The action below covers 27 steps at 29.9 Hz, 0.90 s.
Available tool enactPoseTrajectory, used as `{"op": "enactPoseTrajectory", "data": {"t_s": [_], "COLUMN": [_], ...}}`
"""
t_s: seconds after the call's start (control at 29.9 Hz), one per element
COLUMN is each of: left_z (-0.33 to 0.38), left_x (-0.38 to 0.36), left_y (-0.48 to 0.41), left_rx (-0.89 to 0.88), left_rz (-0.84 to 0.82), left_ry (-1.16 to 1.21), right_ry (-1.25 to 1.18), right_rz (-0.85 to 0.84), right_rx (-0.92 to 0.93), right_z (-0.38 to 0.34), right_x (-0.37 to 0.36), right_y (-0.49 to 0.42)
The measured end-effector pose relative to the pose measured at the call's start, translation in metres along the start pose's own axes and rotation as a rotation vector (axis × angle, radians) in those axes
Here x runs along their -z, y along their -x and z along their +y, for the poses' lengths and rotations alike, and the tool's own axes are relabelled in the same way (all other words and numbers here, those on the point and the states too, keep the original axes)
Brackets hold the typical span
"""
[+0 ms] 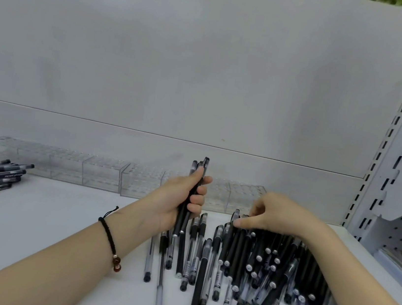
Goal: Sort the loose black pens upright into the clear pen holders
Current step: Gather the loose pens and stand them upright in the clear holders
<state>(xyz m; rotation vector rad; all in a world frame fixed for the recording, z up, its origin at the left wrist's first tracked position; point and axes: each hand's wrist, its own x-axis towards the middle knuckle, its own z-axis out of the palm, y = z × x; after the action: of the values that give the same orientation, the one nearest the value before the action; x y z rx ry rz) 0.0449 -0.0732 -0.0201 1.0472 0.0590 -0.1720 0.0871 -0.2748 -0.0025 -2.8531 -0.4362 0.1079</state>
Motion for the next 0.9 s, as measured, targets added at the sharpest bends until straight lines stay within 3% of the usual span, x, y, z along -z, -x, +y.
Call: {"op": "enactPoseTrajectory", "data": {"t_s": [0.13, 0.3, 0.4, 0.74, 0.84, 0.9], "left_z": [-0.004, -0.008, -0.008, -0.012, -0.011, -0.01], "left_x": [0.0, -0.004, -0.006, -0.011, -0.008, -0.006], "left_y": [-0.001, 0.004, 0.008, 0.01, 0.006, 0.005], "left_rx": [0.004, 0.036, 0.055, 0.122, 0.1, 0.068], "left_rz": [-0.035, -0.051, -0.131, -0.218, -0.163, -0.143], "left_ry": [0.009, -0.045, -0.078, -0.092, -0.053, -0.041], "right_ry": [-0.17, -0.954, -1.1, -0.824, -0.277, -0.029], "right_rz": [0.028, 0.091, 0.132, 0.189, 0.344, 0.357], "right_rx": [0.052, 0.185, 0.279, 0.184, 0.069, -0.028], "right_z": [-0.002, -0.008, -0.016, -0.018, -0.006, -0.003], "right_x": [0.004, 0.016, 0.018, -0.004, -0.008, -0.01], "right_y": [0.003, 0.008, 0.014, 0.001, -0.007, -0.007]}}
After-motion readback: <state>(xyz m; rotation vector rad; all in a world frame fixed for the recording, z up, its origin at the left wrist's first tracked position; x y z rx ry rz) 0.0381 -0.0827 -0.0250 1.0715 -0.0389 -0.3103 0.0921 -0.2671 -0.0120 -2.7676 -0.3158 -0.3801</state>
